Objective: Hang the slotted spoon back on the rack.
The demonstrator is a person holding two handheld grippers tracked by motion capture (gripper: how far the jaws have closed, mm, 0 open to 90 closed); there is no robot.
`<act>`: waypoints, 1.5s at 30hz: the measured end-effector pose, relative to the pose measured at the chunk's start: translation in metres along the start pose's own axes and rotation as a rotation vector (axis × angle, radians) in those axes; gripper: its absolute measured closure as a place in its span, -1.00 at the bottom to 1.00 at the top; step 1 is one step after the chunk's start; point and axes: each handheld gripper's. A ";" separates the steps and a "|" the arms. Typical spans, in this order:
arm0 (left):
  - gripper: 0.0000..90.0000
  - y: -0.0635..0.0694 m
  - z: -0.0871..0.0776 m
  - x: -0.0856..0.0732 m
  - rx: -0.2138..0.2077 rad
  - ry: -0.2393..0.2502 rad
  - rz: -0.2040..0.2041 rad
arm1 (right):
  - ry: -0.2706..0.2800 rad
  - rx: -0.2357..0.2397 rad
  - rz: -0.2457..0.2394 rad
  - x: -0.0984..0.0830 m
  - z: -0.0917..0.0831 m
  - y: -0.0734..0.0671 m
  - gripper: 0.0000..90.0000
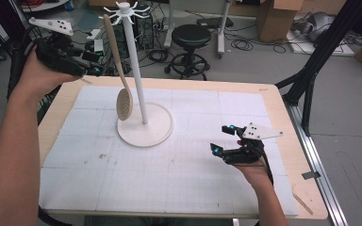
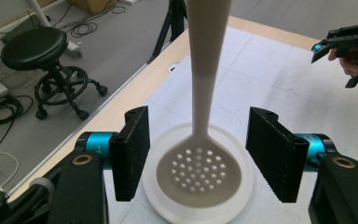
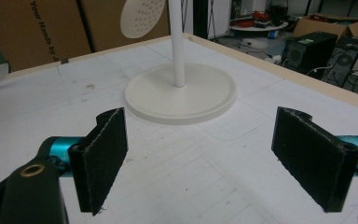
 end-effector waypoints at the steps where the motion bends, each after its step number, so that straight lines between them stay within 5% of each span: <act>1: -0.17 0.001 -0.001 -0.002 0.000 -0.002 -0.004 | 0.001 -0.002 -0.003 0.000 0.000 0.000 -0.60; 11: -0.37 0.025 -0.010 -0.021 -0.026 0.061 0.022 | 0.018 -0.010 -0.002 0.001 -0.005 0.002 -0.60; 21: -0.55 0.043 -0.011 -0.049 -0.025 0.105 -0.010 | 0.024 -0.008 -0.001 0.002 -0.006 0.000 -0.60; 32: -0.65 0.064 -0.003 -0.065 -0.045 0.144 0.005 | 0.035 -0.014 -0.009 0.004 -0.008 0.000 -0.60; 45: -0.73 0.076 0.018 -0.096 -0.068 0.137 -0.026 | 0.026 -0.011 -0.004 0.003 -0.007 0.001 -0.60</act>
Point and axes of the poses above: each handheld gripper's, and its own axes: z roughly forward along the jaws, x roughly out of its top, y roughly to its right, and after that the axes turned 4 degrees about x, right-handed
